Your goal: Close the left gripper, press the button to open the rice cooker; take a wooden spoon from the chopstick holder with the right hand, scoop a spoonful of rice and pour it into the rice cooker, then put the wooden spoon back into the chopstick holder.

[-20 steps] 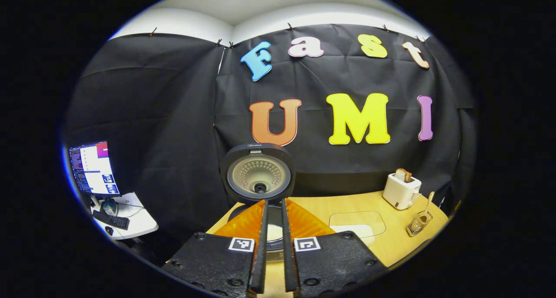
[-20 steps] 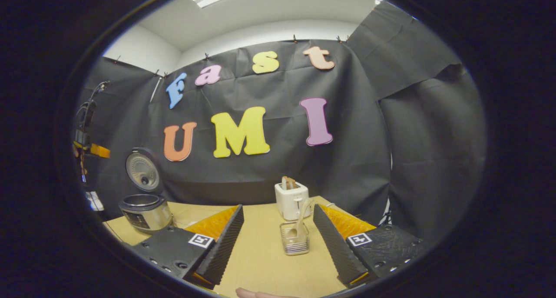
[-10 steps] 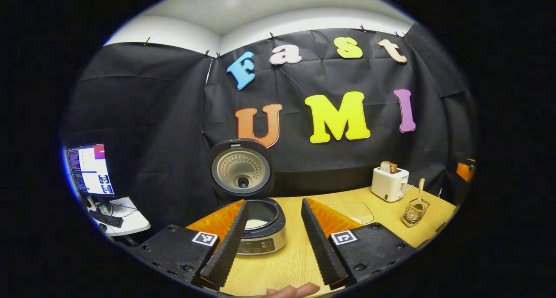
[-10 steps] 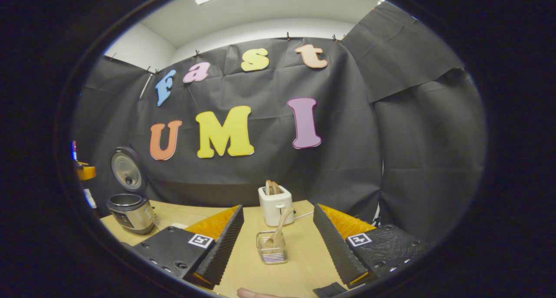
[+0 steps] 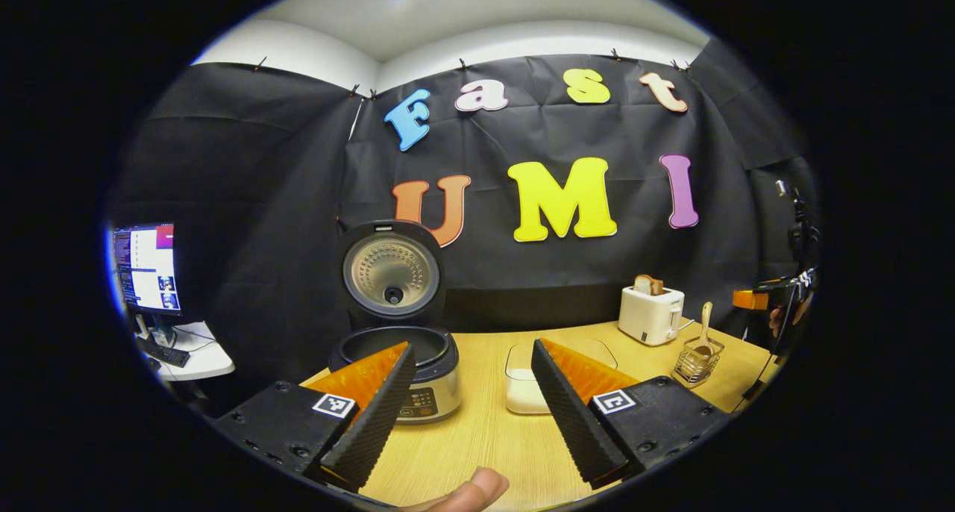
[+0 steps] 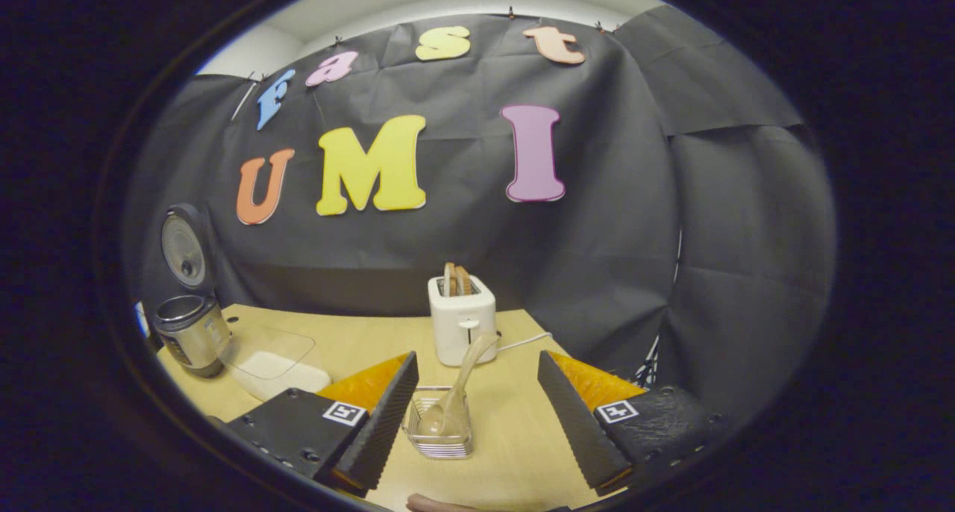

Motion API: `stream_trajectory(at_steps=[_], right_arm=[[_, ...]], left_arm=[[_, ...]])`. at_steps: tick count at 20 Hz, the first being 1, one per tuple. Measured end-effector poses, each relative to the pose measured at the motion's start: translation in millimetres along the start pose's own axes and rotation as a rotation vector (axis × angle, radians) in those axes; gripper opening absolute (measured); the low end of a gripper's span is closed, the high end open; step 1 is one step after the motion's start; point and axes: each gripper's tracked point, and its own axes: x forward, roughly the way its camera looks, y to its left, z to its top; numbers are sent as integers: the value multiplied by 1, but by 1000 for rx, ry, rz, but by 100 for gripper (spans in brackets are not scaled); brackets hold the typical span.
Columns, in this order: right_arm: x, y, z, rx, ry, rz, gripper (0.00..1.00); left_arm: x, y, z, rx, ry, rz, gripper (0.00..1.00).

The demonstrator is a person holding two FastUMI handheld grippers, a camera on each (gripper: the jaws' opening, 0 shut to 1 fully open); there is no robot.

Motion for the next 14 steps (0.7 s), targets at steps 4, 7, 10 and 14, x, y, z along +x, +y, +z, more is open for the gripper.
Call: stream_trajectory(at_steps=[4, 7, 10, 14], right_arm=[[57, 8, -25, 3, 115, 2, 96], [95, 4, -37, 46, 203, -36, 96], [124, 5, -51, 56, 277, -37, 96], [150, 7, -57, 33, 329, -28, 99]], left_arm=[[-3, 11, -13, -40, 8, 27, 99], [2, 19, -22, -43, 28, 35, 99], [7, 19, -31, -51, 54, 27, 99], [9, 18, -35, -29, 64, 21, 100]])
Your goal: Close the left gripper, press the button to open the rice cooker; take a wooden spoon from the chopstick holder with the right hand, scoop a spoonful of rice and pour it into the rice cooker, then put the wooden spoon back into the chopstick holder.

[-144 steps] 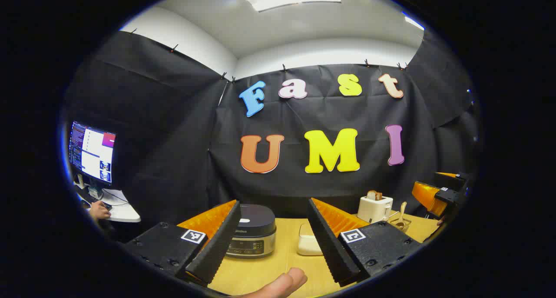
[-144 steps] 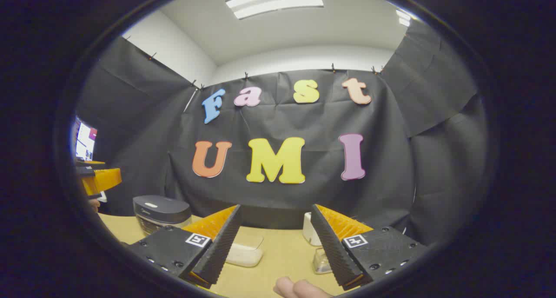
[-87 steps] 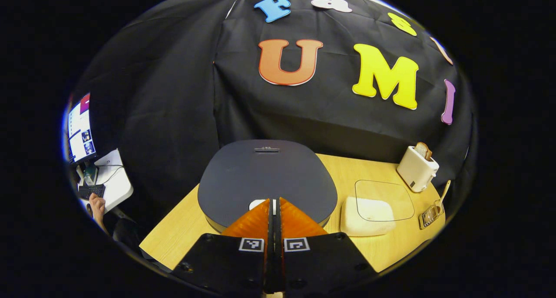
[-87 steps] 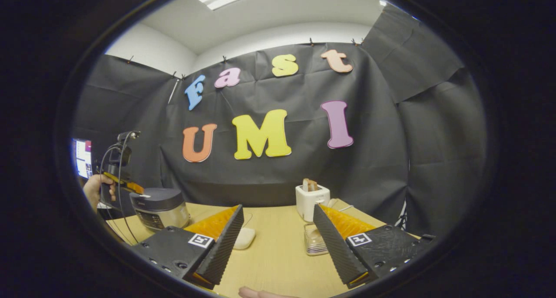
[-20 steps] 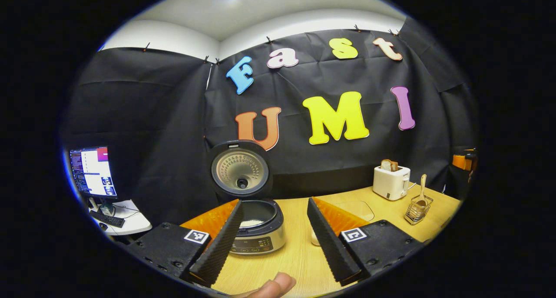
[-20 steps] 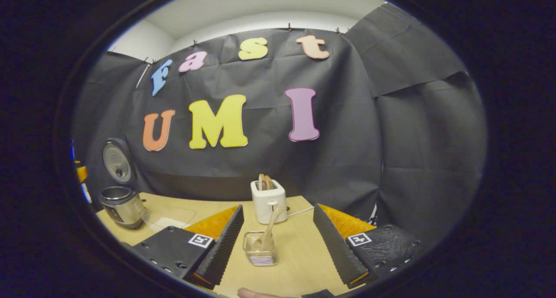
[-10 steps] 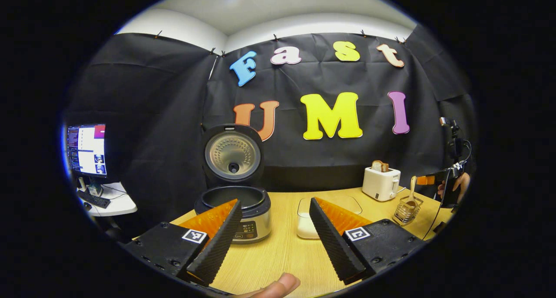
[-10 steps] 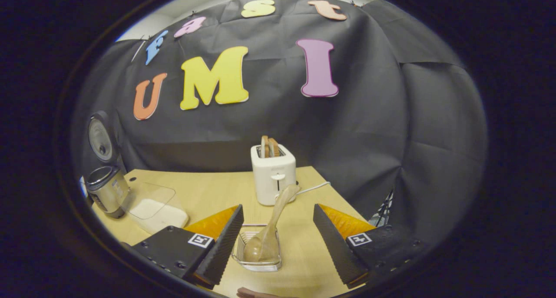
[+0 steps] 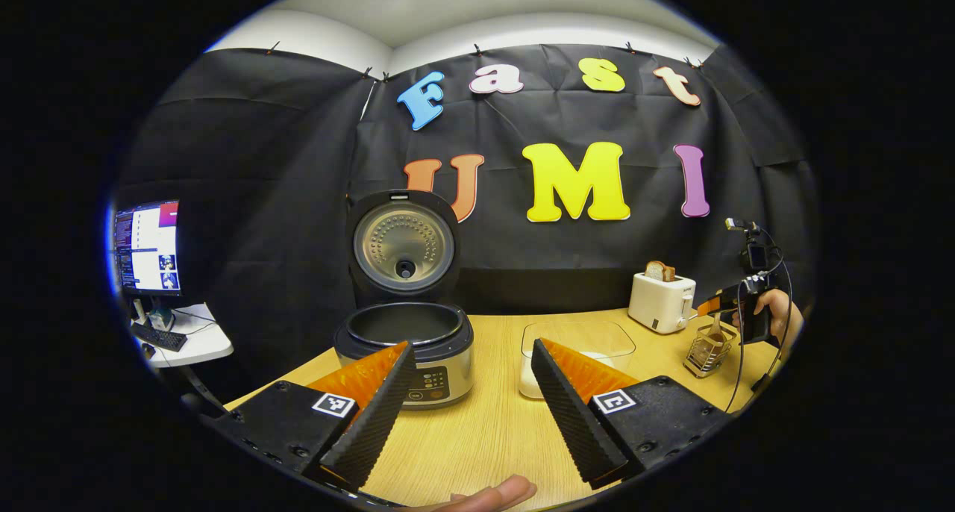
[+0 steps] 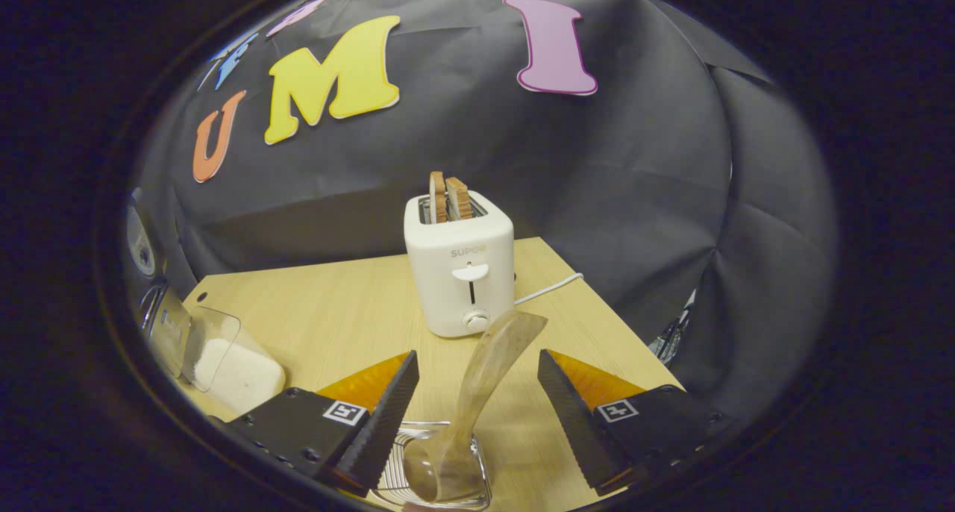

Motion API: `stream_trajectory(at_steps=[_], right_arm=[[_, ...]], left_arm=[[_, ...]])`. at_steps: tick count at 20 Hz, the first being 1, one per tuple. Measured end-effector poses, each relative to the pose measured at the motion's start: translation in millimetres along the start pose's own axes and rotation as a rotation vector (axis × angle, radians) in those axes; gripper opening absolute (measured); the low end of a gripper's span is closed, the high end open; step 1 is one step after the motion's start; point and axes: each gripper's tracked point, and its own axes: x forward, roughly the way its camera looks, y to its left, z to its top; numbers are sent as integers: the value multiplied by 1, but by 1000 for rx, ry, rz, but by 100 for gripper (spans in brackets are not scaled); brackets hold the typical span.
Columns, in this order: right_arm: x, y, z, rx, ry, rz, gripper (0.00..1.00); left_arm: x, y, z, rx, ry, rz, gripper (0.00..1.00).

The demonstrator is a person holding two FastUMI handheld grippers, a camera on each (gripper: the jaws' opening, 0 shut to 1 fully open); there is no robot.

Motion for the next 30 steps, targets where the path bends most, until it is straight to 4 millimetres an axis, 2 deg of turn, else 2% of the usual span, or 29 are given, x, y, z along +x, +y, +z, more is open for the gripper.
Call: stream_trajectory(at_steps=[1, 3, 4, 5, 6, 8, 9, 10, 14, 15, 16, 20, 21, 22, 25, 27, 30], right_arm=[[3, 2, 1, 8, 6, 13, 95], [6, 0, 0, 16, 15, 9, 76], [8, -1, -1, 16, 17, 7, 61], [7, 0, -1, 16, 21, 21, 52], [4, 2, -1, 32, 21, 36, 31], [-6, 11, 1, 61, 16, 99, 19], [-14, 13, 2, 56, 8, 113, 22], [-21, 12, 0, 38, 1, 117, 16], [-60, 25, -5, -82, -29, 125, 16], [-70, 26, -6, -110, -33, 110, 8], [-75, 27, -8, -142, -42, 95, 8], [-95, 28, 13, -126, -104, 41, 5], [-98, 27, 19, -118, -112, 32, 8], [-103, 28, 24, -111, -119, 25, 5], [-116, 33, 43, -126, -147, 0, 7], [-125, 41, 54, -154, -166, -19, 7], [-138, 66, 65, -168, -184, -6, 7]], left_arm=[[0, -1, 1, 0, -2, -2, 100], [-1, 1, 1, -13, 0, 4, 99], [-2, 1, 0, -20, 4, 3, 99], [-4, 1, 1, -26, 4, 0, 100], [-6, 1, 3, -28, 2, 0, 100], [-10, 3, 9, -19, -15, 2, 99], [-14, 3, 11, -10, -23, 4, 99], [-17, 3, 13, -6, -28, 6, 99], [-32, 5, 15, -6, -31, 17, 99], [-36, 8, 15, 0, -25, 29, 99], [-40, 13, 17, 3, -27, 45, 99], [-49, 12, 30, -9, -64, 29, 99], [-50, 14, 32, -6, -72, 27, 99], [-52, 15, 33, 1, -72, 26, 99], [-50, 30, 31, 8, -53, 53, 99], [-49, 38, 29, 1, -45, 64, 99], [-48, 49, 24, -23, -17, 73, 99]])
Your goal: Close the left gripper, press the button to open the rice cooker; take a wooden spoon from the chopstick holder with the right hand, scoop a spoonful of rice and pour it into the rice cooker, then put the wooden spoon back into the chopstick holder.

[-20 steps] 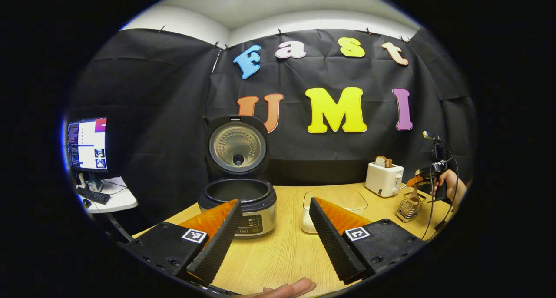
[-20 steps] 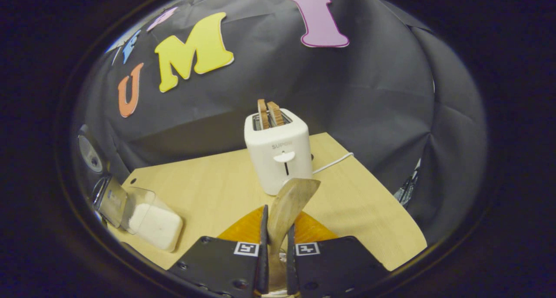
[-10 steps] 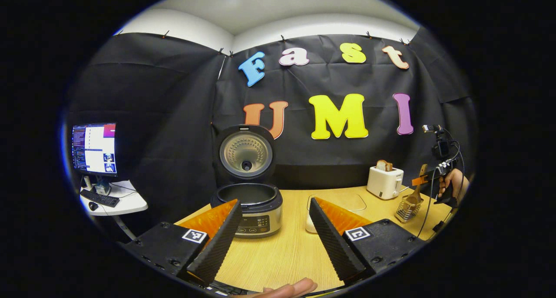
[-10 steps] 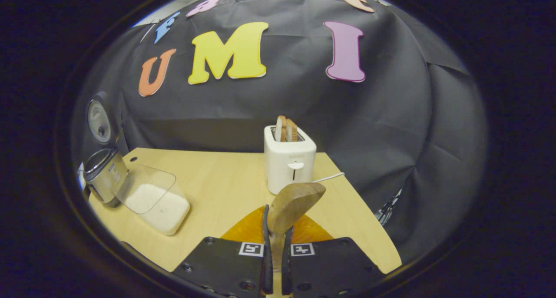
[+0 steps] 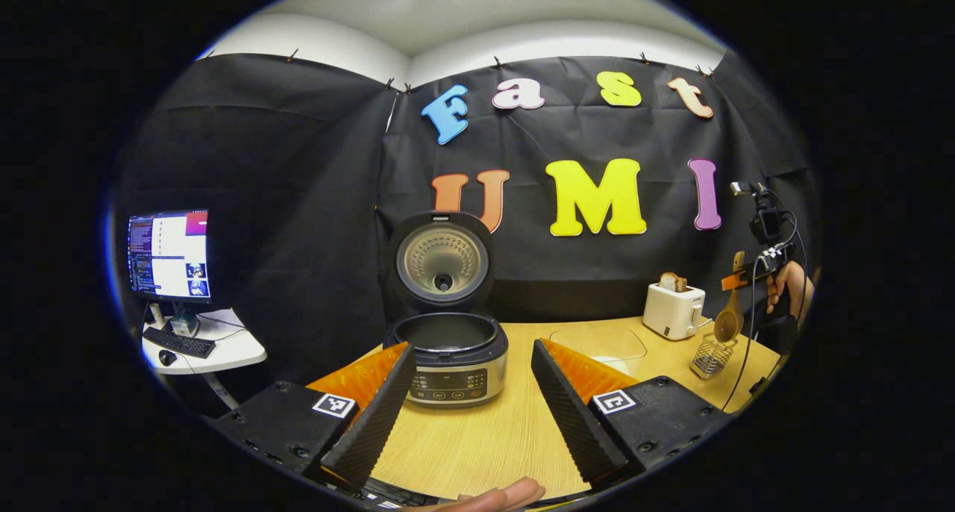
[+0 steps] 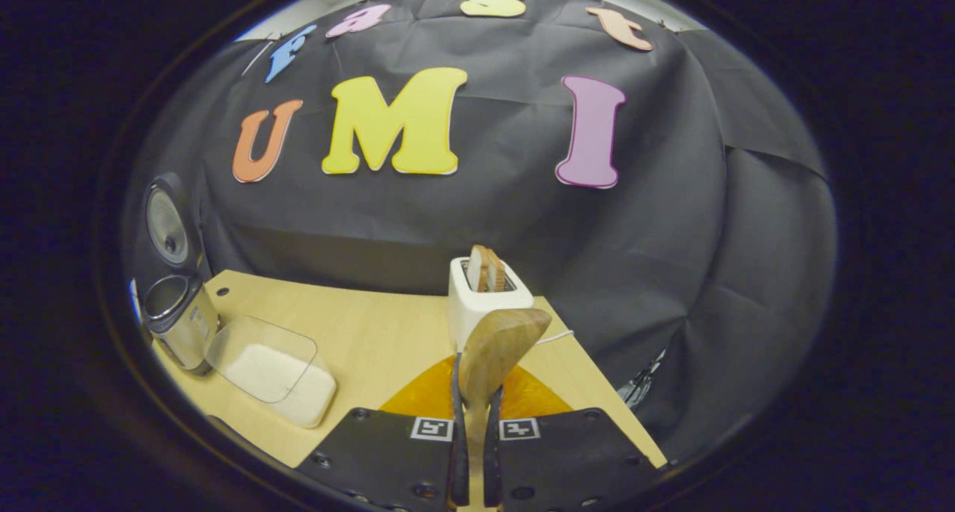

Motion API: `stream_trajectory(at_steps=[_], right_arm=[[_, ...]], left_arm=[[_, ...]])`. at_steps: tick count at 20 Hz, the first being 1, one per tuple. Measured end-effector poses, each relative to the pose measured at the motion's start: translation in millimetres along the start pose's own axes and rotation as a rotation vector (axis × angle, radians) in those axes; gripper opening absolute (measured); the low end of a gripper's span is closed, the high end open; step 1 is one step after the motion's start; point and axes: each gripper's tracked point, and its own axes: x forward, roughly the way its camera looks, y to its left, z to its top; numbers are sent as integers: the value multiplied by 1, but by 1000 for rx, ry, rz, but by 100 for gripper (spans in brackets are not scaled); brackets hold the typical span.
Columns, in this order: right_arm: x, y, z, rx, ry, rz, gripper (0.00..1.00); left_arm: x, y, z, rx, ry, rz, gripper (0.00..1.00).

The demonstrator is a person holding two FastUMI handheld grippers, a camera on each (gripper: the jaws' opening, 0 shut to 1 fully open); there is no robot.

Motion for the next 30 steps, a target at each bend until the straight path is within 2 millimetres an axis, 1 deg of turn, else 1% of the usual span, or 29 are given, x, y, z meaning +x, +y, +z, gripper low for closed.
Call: stream_trajectory(at_steps=[2, 5, 7, 9, 11, 13, 14, 18, 20, 22, 25, 28, 30], right_arm=[[-8, 21, 12, -9, -8, 15, 8], [-16, 62, 34, -39, -37, 41, 7], [-21, 95, 47, -50, -59, 67, 7], [-24, 135, 65, -57, -99, 97, 7], [-22, 170, 73, -57, -121, 109, 8], [-12, 204, 72, -66, -124, 108, 7], [-4, 219, 68, -69, -116, 101, 7], [29, 266, 39, -35, -65, 61, 7], [46, 279, 21, -36, -38, 28, 7], [63, 284, 4, -33, -9, -26, 8], [88, 295, -15, -37, 28, -87, 7], [105, 294, -28, -74, 44, -162, 7], [109, 292, -34, -87, 58, -206, 8]], left_arm=[[-2, 8, -7, 4, 36, -2, 99], [-4, 26, -3, 8, 32, 18, 99], [-6, 31, -1, -4, 26, 18, 99], [-7, 38, 0, -3, 24, 21, 99], [-6, 45, -1, 1, 24, 28, 99], [-4, 49, -4, -2, 32, 31, 99], [-3, 50, -5, -6, 38, 28, 99], [2, 61, -11, -20, 56, 32, 99], [4, 67, -13, -21, 62, 44, 99], [7, 71, -16, -23, 67, 50, 99], [11, 76, -21, -39, 80, 52, 100], [15, 82, -26, -51, 94, 60, 100], [18, 83, -29, -56, 104, 62, 100]])
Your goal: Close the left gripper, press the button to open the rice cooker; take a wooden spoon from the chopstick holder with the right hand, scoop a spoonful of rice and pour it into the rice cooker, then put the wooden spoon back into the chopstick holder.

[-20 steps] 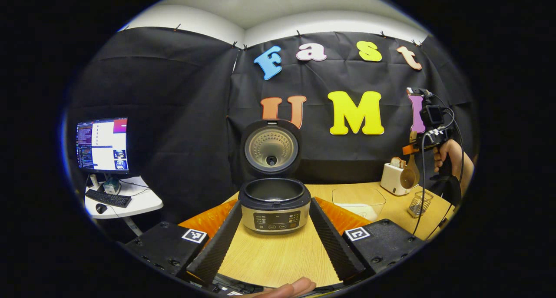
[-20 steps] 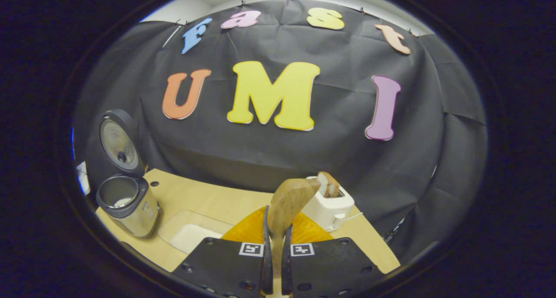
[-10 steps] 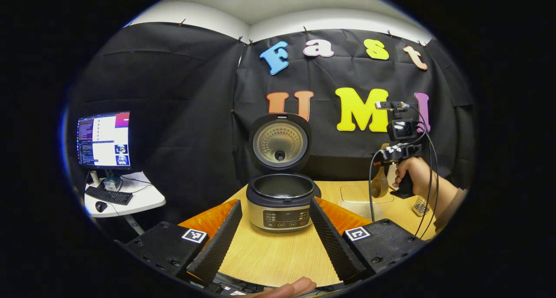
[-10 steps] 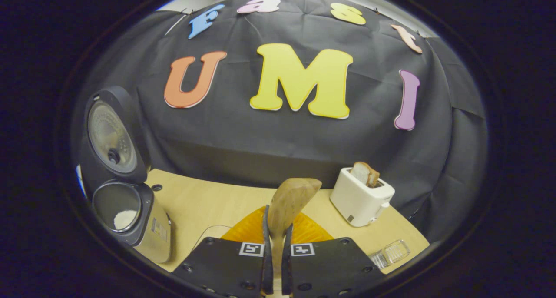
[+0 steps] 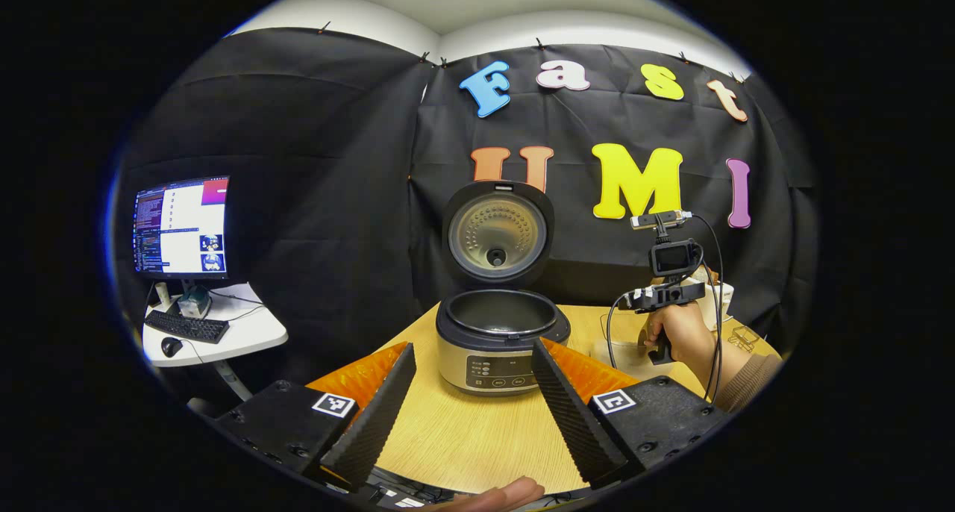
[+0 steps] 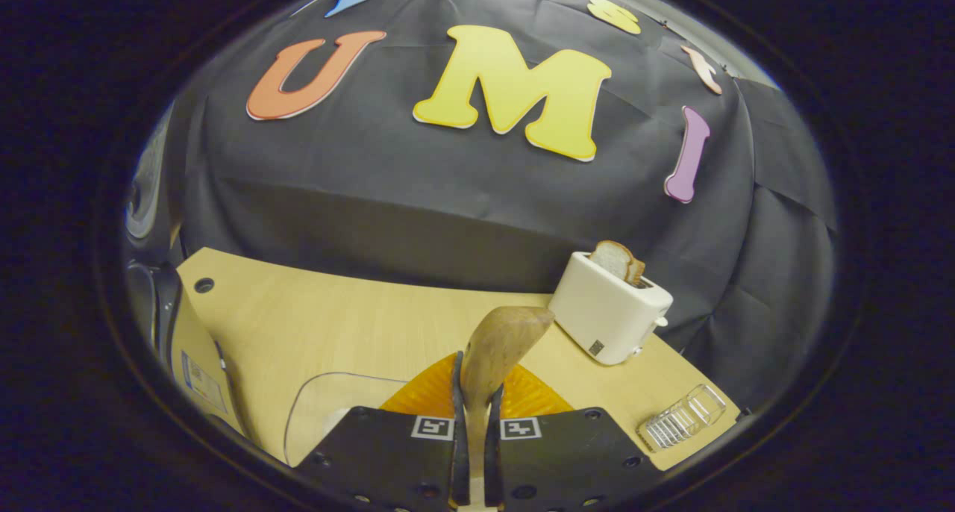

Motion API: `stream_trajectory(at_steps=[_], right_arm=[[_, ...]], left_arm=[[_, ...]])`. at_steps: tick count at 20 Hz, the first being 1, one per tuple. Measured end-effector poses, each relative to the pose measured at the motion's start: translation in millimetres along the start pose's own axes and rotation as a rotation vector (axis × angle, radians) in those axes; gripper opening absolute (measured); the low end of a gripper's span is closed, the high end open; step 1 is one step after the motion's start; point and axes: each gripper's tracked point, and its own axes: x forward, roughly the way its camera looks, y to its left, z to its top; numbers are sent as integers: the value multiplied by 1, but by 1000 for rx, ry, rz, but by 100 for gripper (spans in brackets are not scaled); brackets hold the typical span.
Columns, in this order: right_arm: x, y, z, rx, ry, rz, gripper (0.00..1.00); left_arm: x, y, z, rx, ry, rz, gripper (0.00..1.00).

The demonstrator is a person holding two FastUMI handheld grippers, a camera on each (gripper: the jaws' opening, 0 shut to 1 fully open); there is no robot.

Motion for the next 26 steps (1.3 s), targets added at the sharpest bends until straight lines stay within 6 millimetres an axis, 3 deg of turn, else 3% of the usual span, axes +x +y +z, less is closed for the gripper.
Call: stream_trajectory(at_steps=[7, 12, 13, 20, 26], right_arm=[[1, 36, -5, 38, 35, 94, 8], [-13, 75, 1, 201, 32, 360, 11], [-13, 79, 1, 220, 24, 423, 8], [-11, 66, -3, 327, 20, 663, 8], [4, 33, -22, 392, 23, 755, 8]], left_arm=[[7, 0, -4, -28, 12, -9, 100], [9, 0, -7, -46, 27, -18, 99], [9, 0, -7, -43, 28, -17, 99], [11, -4, -12, -37, 43, -19, 97], [13, -11, -17, -30, 57, -21, 96]])
